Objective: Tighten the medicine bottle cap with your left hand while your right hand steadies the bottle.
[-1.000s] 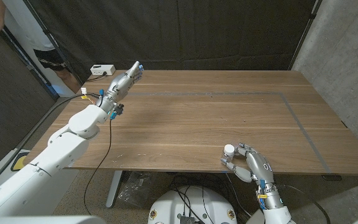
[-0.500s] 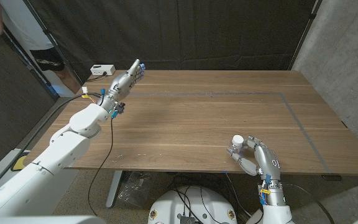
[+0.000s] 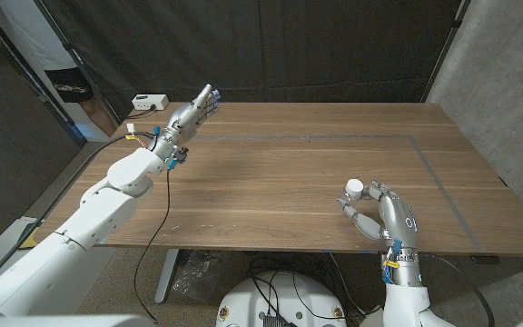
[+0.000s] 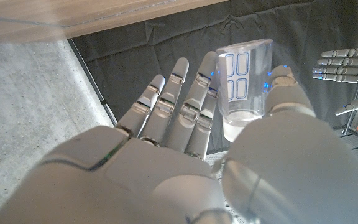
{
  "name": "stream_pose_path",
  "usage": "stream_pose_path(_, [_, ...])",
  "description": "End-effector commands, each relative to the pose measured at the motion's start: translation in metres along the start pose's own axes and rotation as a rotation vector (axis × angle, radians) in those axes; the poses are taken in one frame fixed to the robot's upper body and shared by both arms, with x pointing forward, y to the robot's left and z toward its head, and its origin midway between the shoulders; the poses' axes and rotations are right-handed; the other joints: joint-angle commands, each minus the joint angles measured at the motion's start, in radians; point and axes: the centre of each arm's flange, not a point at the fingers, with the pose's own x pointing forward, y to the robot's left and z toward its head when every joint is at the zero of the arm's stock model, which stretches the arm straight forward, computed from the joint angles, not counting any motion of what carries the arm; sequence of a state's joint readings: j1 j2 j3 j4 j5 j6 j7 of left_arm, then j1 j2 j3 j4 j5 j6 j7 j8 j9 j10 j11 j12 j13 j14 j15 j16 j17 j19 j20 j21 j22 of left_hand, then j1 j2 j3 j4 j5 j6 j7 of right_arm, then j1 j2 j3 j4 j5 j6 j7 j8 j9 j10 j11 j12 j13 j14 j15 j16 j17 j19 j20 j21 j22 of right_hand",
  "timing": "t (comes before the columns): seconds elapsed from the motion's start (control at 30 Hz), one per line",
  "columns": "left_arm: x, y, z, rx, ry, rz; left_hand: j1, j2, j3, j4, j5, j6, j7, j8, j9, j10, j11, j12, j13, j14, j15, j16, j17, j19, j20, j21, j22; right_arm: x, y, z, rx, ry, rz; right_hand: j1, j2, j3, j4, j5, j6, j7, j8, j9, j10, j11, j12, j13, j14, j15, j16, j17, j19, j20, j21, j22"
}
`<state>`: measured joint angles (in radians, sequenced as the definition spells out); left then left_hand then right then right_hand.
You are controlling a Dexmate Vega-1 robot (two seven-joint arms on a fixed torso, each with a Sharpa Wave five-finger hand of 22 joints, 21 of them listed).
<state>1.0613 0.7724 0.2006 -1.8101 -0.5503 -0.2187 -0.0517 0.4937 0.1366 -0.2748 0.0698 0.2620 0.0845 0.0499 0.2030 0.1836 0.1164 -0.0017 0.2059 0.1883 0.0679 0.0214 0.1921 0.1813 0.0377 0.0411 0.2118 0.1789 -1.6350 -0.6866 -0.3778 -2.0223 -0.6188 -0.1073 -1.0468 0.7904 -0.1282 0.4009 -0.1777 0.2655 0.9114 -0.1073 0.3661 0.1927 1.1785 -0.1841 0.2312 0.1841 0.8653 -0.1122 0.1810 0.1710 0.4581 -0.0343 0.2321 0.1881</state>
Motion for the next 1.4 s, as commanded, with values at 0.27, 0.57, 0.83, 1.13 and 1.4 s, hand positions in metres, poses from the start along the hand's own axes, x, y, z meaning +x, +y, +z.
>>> stream_pose_path(0.27, [0.003, -0.046, 0.013, 0.027, -0.080, -0.122, 0.043, 0.013, 0.026, -0.014, -0.019, 0.050, -0.010, 0.013, 0.004, 0.066, -0.006, 0.020, 0.003, 0.053, -0.018, 0.013, 0.002, 0.012, -0.010, 0.002, 0.005, 0.076, 0.006, 0.019, 0.047, -0.078, 0.093, 0.167, 0.143, 0.023, 0.014, -0.008, 0.133, -0.111, 0.000, 0.005, 0.058, -0.039, -0.003, 0.003, 0.019, -0.093, -0.001, 0.002, -0.010, -0.027, -0.007, 0.002])
stream_pose_path(0.57, [0.013, -0.070, 0.007, 0.021, -0.105, -0.186, 0.067, 0.012, 0.036, -0.024, -0.034, 0.088, -0.010, 0.019, 0.004, 0.124, -0.004, 0.031, 0.002, 0.109, -0.021, 0.020, 0.000, 0.056, -0.007, 0.016, 0.005, 0.114, 0.021, 0.029, 0.015, -0.108, 0.139, 0.173, 0.144, 0.028, 0.016, -0.010, 0.138, -0.111, 0.000, 0.006, 0.065, -0.040, -0.005, 0.004, 0.020, -0.093, -0.002, 0.002, -0.033, -0.033, -0.017, 0.001])
stream_pose_path(0.83, [0.011, -0.077, 0.016, 0.151, -0.098, -0.208, 0.151, 0.018, 0.077, -0.059, -0.056, 0.149, -0.018, 0.016, 0.005, 0.241, -0.030, 0.034, 0.003, 0.318, -0.039, 0.051, 0.006, 0.313, 0.026, 0.108, 0.018, 0.139, 0.027, 0.034, 0.007, -0.106, 0.127, 0.174, 0.143, 0.029, 0.020, -0.011, 0.139, -0.111, -0.002, 0.006, 0.066, -0.040, -0.007, 0.004, 0.019, -0.092, -0.003, 0.002, -0.047, -0.032, -0.023, 0.001])
stream_pose_path(1.13, [0.004, -0.082, 0.026, 0.246, -0.101, -0.259, 0.379, 0.049, 0.282, -0.144, -0.066, 0.179, -0.038, 0.008, 0.007, 0.445, -0.120, 0.059, 0.024, 0.689, -0.103, 0.194, 0.092, 0.511, -0.046, 0.297, 0.123, 0.160, 0.035, 0.043, -0.004, -0.124, 0.103, 0.174, 0.146, 0.031, 0.021, -0.011, 0.138, -0.111, -0.003, 0.006, 0.067, -0.040, -0.008, 0.004, 0.020, -0.093, -0.002, 0.002, -0.050, -0.034, -0.023, 0.001])
stream_pose_path(1.4, [0.001, -0.082, 0.027, 0.294, -0.106, -0.278, 0.673, 0.004, 0.455, -0.247, -0.035, 0.322, -0.095, 0.010, 0.012, 0.966, -0.216, 0.309, 0.142, 1.040, -0.214, 0.436, 0.259, 0.656, -0.150, 0.593, 0.320, 0.182, 0.042, 0.052, -0.025, -0.125, 0.060, 0.175, 0.148, 0.033, 0.023, -0.011, 0.138, -0.111, -0.003, 0.006, 0.067, -0.039, -0.008, 0.004, 0.021, -0.094, -0.002, 0.003, -0.050, -0.036, -0.023, 0.001])
